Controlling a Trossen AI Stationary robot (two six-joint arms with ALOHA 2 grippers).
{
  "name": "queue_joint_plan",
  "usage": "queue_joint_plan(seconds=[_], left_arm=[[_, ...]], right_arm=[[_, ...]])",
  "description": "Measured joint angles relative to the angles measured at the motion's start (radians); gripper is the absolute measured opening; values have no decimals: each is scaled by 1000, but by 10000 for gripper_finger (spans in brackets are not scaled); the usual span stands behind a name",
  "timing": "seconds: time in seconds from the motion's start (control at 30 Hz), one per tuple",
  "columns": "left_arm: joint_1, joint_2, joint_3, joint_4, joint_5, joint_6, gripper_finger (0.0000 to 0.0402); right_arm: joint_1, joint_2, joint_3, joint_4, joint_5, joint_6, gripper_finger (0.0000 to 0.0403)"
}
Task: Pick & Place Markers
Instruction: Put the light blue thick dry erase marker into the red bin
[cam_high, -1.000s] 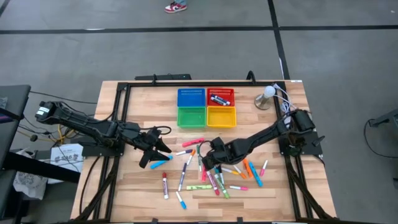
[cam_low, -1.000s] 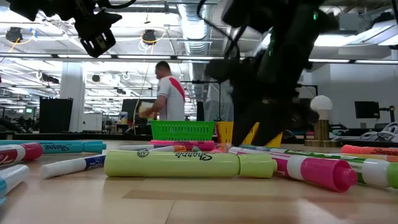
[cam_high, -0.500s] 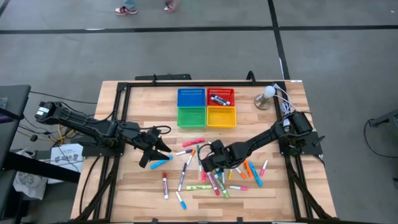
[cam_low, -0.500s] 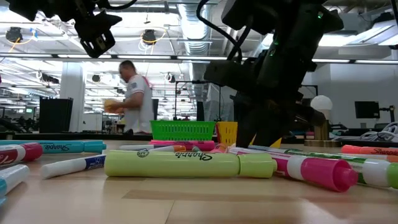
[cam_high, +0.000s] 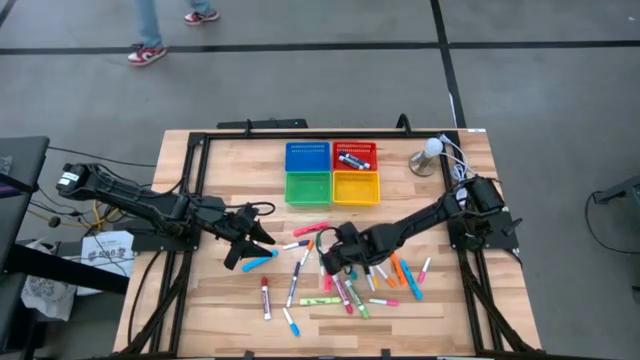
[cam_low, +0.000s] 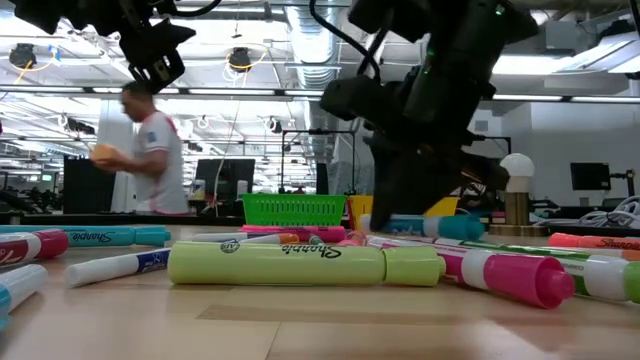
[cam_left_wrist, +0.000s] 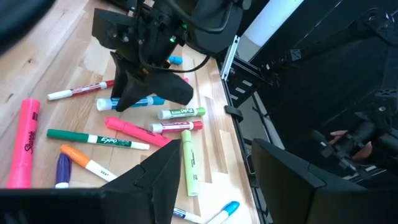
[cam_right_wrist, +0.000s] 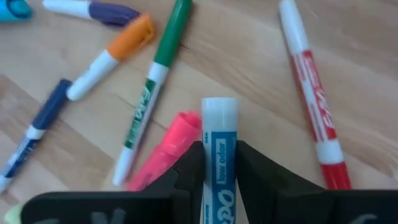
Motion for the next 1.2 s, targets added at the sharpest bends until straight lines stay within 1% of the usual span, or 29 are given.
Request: queue_joint_plan(seconds=[0.17,0.33,0.53,0.67,0.83,0.9,1.07,1.2], left_arm=[[1,0,0,0,-8,6,195],[28,-17,0,-19,-9,16,195],[60,-37,-36,-19,-8,4,195],[80,-37,-57,-8,-8,-27,195],[126,-44,-69,6,-17,-31,195],[147,-47,-69,6,-28,-31,195],[194,-47,-69,8,-80,-31,195],[223,-47,-69,23,-163,-31,195]], right_arm=[[-12,0,39,-48,4,-36,70],[-26,0,92,-152,5,-83,69],[-70,-1,196,-292,14,-203,69],[-122,-2,293,-381,25,-338,68],[-198,-3,398,-400,120,-533,68],[-231,-4,431,-399,142,-614,68],[-319,-5,474,-400,147,-807,68],[-386,-4,479,-401,147,-954,68]])
